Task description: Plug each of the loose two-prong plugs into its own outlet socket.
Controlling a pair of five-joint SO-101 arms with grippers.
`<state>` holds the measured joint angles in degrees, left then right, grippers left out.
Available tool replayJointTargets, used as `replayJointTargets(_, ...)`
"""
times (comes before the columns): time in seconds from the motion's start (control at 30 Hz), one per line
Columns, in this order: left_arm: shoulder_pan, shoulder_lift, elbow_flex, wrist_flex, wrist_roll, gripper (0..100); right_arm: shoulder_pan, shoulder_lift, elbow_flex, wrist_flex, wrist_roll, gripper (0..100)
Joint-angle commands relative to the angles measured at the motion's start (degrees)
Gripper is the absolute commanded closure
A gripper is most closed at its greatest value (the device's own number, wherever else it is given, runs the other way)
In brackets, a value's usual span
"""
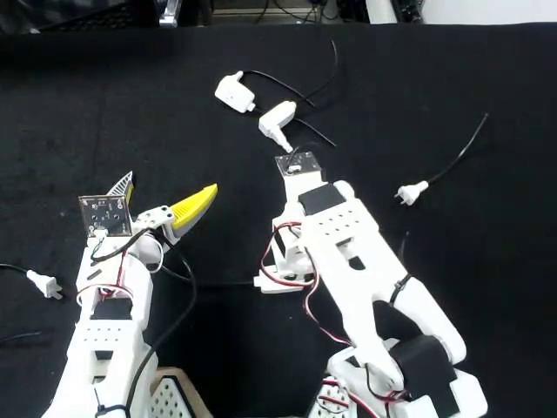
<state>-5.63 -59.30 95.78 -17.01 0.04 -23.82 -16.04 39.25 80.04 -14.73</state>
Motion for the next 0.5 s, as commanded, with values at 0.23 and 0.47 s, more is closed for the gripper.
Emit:
replayJointTargets(0.23,0.57,-0.79,1.19,-0.09,0.35,48,0.79,0.13,2.07,-2.29,0.79,98.4)
replayJointTargets(0.47,0.57,-0.79,1.19,-0.09,0.26,48,0.79,2.07,2.42,-2.99,0.97,98.3)
